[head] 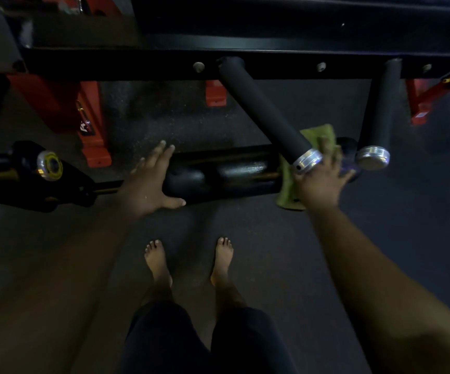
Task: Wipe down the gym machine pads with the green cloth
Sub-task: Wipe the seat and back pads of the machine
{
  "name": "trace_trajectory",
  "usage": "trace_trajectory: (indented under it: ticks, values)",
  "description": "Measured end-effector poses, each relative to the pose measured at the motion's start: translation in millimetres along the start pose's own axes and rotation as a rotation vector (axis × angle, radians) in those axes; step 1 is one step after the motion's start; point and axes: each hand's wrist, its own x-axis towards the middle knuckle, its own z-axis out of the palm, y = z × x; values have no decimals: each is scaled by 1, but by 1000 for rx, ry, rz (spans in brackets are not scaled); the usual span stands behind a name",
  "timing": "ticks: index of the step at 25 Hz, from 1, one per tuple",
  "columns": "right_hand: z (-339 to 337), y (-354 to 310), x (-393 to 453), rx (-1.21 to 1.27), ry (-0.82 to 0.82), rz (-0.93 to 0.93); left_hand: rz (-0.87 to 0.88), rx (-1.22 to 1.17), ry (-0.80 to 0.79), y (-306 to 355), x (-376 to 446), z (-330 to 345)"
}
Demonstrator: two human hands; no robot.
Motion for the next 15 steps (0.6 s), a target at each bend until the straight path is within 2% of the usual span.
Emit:
trace_trajectory:
  ticks: [1, 3, 5, 6, 8, 10, 12, 13, 15]
  values:
    - [-14, 14, 8, 19, -14, 78, 65, 66, 92, 2, -13, 12]
    - [-26, 8, 7, 107, 29, 191, 118, 211, 174, 9, -27, 30]
    - [-8, -29, -17, 200, 154, 182, 67, 276, 203, 17, -24, 37]
    - [7, -53, -37, 215, 164, 159, 48, 285, 207, 20, -21, 35]
    - [32, -100, -77, 143, 86, 19, 40, 261, 170, 20, -9, 28]
    - [48, -138, -106, 35, -55, -243, 32, 165, 66, 16, 6, 10]
    - [47, -155, -115, -12, -78, -513, 33, 102, -66, 12, 22, -12]
    - [42, -153, -108, -9, -47, -578, 32, 108, -128, 12, 28, -20]
    - [35, -125, -79, -34, -43, -511, 23, 125, -174, 12, 33, -25]
